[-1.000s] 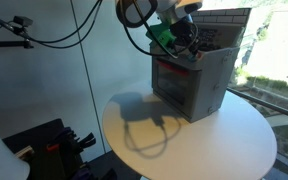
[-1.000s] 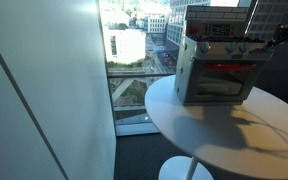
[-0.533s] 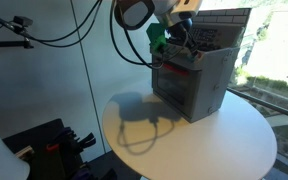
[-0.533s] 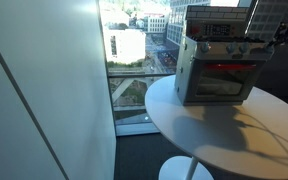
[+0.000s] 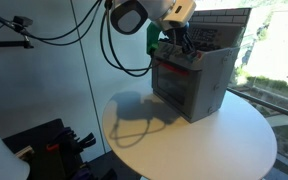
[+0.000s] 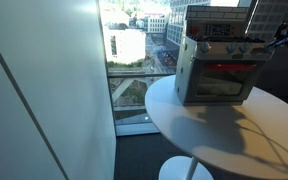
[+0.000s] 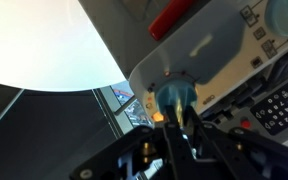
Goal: Turn the knob on the far right to the right
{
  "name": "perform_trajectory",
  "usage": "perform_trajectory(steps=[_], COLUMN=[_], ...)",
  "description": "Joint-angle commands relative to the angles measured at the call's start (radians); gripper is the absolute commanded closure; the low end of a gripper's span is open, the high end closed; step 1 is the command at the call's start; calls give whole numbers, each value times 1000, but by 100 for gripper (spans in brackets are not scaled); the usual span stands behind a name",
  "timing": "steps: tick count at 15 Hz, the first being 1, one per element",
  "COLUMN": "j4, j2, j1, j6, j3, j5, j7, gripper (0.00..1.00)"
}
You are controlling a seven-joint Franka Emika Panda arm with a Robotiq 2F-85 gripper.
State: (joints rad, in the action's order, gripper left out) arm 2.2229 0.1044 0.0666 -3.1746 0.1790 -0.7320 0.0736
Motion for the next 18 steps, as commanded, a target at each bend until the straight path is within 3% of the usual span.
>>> perform_trajectory(steps=[1, 10, 11, 12, 13, 14, 18], j4=[-14, -17, -16, -15, -19, -7, 0], j2=[-4, -28, -30, -34, -41, -54, -96], j1=[-8, -15, -15, -15, -16, -43, -62], j6=[-63, -82, -80, -83, -97, -108, -123], j3=[-7, -43, -45, -46, -46, -66, -83], j5=[-67, -186, -190, -193, -192, -117, -74], j7=[43, 66, 62, 59, 62, 130, 176], gripper=[95, 94, 61, 60, 53, 45, 15])
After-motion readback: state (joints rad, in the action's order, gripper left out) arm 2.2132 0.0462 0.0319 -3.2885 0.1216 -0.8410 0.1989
